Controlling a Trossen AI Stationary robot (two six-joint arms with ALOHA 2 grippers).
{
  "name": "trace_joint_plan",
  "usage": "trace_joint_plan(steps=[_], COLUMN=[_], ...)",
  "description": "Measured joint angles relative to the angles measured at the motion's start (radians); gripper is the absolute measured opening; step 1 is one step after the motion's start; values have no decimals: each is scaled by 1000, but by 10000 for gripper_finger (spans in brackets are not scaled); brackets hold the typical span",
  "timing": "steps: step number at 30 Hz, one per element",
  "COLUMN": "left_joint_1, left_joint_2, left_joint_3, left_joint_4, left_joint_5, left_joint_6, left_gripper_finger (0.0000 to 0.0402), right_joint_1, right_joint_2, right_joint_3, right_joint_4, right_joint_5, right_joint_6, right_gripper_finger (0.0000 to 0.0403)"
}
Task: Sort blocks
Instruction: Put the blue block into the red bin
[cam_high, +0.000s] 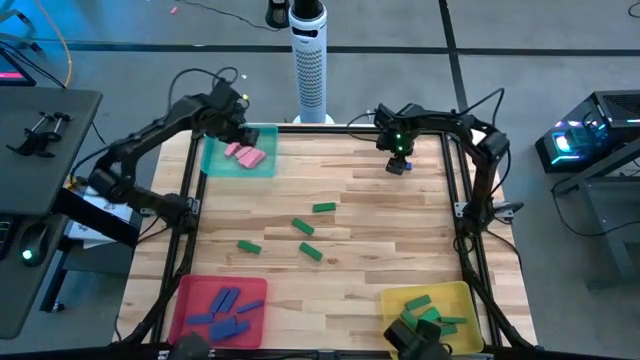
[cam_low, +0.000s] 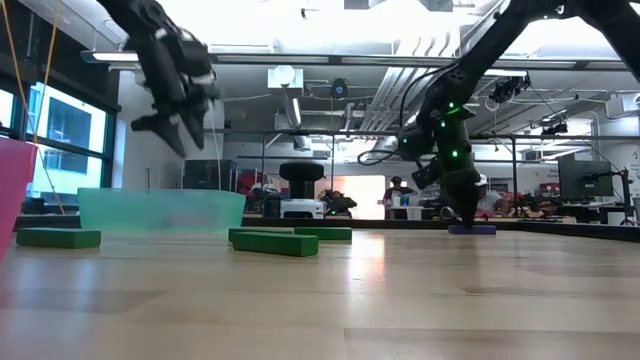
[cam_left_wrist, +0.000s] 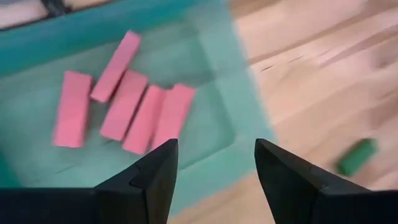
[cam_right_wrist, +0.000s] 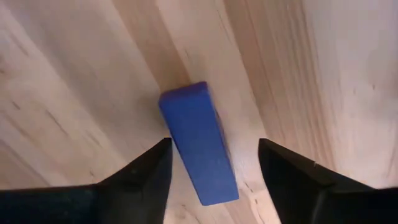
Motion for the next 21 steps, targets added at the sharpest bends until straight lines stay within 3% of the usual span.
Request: trace_joint_plan(steps=[7, 12, 17, 21], left_joint_1=[-75, -134, -179, -201], left_joint_2=[-191, -290, -347, -364], left_joint_3=[1, 1, 1, 1], left_joint_4=[77, 150, 201, 219], left_joint_5=[33, 32, 30, 30], left_joint_6=[-67, -123, -142, -143], left_gripper_finger=[199, 199, 199, 199], right_joint_1=[36, 88, 127, 153], right_joint_2=[18, 18, 16, 16], right_joint_3=[0, 4, 36, 81], right_joint_4=[0, -15, -56, -98], right_joint_5=[126, 184, 120, 2], right_joint_6=[47, 58, 79, 108], right_gripper_finger=[81, 35, 23, 3])
